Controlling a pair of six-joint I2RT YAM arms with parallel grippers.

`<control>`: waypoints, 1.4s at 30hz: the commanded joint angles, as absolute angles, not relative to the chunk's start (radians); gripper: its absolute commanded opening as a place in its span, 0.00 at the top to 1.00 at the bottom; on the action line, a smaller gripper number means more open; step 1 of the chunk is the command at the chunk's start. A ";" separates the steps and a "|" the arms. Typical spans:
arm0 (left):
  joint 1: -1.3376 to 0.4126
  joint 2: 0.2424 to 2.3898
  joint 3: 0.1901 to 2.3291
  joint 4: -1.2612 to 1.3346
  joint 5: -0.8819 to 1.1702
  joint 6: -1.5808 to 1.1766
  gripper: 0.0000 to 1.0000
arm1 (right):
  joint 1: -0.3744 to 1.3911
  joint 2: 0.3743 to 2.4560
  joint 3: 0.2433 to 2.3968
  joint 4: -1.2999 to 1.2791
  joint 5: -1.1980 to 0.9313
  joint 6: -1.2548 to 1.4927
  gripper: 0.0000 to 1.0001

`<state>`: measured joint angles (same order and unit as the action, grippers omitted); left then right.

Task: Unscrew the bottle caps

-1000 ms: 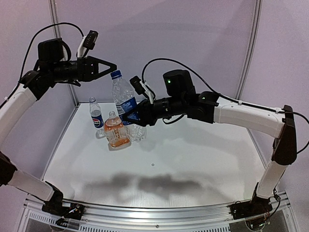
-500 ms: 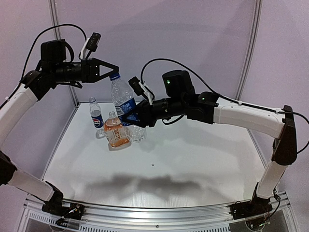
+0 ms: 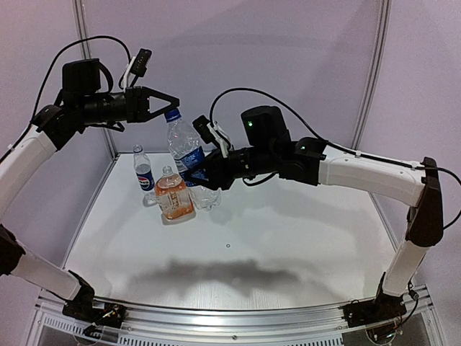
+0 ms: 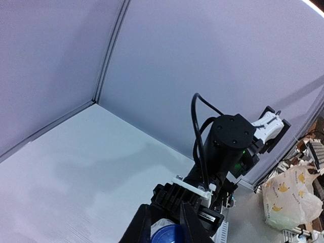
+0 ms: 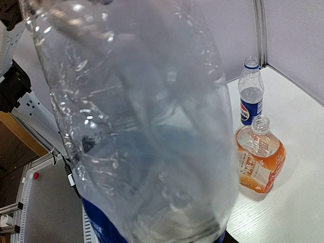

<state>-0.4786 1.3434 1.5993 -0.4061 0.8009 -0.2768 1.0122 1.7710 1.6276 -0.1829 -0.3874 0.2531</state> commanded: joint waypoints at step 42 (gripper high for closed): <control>-0.520 1.339 1.641 -0.467 0.693 -0.271 0.55 | 1.019 1.761 1.684 -0.187 -0.336 0.236 0.65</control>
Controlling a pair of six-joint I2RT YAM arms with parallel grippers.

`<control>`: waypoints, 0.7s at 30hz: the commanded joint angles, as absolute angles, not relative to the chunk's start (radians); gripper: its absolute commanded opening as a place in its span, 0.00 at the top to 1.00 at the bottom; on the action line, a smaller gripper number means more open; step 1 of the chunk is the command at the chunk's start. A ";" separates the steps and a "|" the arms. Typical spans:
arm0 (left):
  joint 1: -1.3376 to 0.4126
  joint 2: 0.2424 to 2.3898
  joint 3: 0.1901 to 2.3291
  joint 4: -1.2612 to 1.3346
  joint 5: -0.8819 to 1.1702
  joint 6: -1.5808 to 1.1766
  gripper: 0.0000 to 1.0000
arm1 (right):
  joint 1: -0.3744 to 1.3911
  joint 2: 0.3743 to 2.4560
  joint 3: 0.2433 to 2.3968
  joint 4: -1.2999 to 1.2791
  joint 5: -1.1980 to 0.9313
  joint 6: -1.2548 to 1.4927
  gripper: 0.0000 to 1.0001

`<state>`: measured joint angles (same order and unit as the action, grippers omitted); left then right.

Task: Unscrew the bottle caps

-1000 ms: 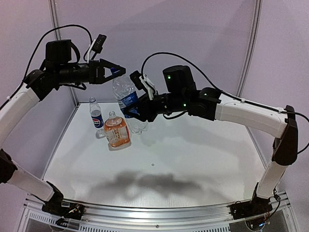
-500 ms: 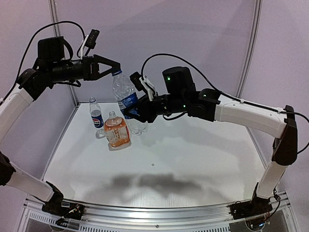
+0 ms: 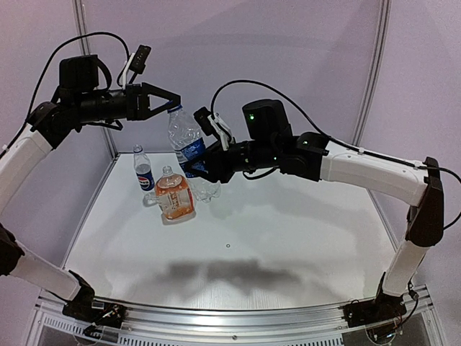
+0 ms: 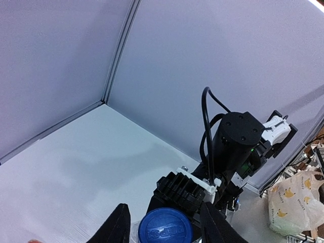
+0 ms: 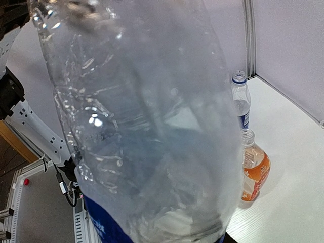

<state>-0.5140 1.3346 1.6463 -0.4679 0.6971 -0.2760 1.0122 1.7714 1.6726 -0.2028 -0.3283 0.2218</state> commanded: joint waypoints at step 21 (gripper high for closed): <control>-0.581 1.398 1.680 -0.627 0.216 -0.479 0.69 | 1.039 1.884 1.817 -0.196 0.141 0.133 0.65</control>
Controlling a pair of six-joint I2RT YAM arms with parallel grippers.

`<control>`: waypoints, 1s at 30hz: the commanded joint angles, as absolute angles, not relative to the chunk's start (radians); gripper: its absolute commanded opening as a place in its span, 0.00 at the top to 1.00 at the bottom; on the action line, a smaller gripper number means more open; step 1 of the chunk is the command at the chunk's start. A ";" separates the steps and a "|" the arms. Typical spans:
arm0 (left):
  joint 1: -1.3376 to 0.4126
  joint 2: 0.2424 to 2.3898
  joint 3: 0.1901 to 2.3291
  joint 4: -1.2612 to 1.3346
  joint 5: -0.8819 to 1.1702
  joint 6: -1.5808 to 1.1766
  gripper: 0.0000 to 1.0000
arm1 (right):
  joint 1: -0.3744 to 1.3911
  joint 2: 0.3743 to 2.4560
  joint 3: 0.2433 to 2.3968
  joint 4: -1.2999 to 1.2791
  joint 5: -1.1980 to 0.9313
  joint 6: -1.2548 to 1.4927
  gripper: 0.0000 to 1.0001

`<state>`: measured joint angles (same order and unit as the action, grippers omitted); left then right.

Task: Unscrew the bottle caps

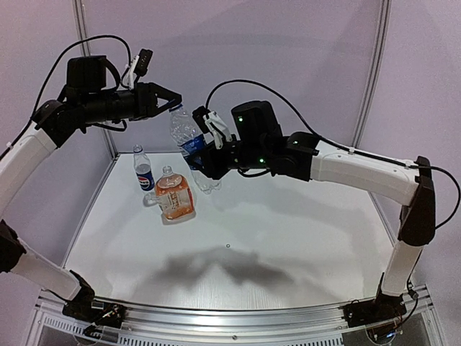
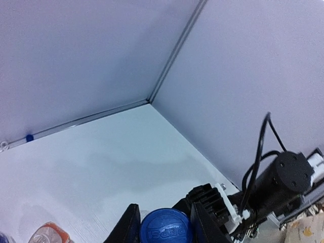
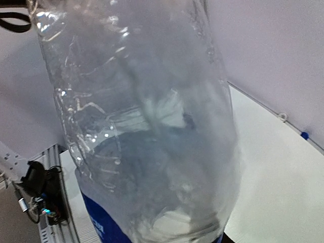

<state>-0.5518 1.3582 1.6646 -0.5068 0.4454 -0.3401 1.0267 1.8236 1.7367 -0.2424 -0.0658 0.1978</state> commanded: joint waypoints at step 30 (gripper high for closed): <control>-0.490 1.091 1.517 -0.455 0.541 -0.092 0.02 | 1.041 1.806 1.678 -0.022 -0.104 0.116 0.64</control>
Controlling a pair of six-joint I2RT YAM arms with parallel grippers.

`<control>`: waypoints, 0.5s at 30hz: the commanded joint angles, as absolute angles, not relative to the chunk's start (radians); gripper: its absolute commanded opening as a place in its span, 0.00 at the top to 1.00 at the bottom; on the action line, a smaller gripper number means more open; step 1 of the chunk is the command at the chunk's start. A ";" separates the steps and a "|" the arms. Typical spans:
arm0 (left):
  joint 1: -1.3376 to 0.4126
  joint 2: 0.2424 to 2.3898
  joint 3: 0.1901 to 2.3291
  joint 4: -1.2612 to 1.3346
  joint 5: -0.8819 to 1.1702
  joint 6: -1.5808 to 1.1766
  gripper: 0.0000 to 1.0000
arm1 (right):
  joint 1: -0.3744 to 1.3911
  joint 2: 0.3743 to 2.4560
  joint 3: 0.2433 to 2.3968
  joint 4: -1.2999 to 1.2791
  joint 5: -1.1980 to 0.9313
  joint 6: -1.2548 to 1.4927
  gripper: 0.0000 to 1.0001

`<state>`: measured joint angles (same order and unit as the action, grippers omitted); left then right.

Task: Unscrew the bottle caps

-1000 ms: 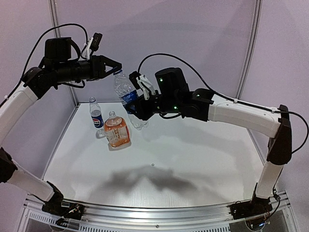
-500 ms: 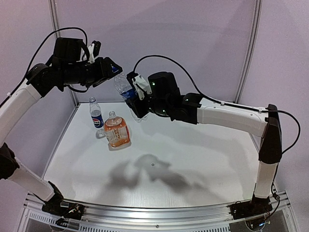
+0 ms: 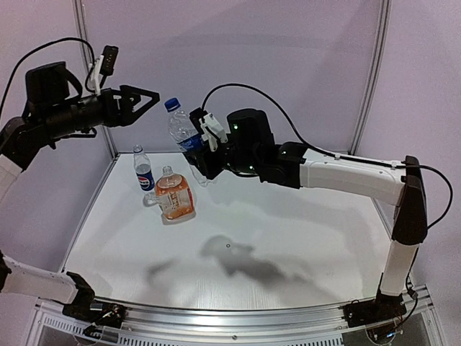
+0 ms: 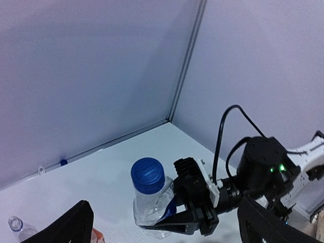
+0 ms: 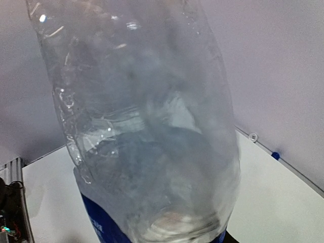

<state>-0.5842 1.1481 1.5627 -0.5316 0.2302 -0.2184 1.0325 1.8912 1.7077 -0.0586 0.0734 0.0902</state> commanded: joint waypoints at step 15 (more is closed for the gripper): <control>-0.357 1.251 1.645 -0.489 1.000 -0.139 0.07 | 1.039 1.830 1.677 0.006 -0.541 0.265 0.64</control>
<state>-0.3599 1.2400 1.6108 -0.4873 0.9249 -0.1524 1.0325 1.8030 1.6413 -0.0063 -0.4309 0.2268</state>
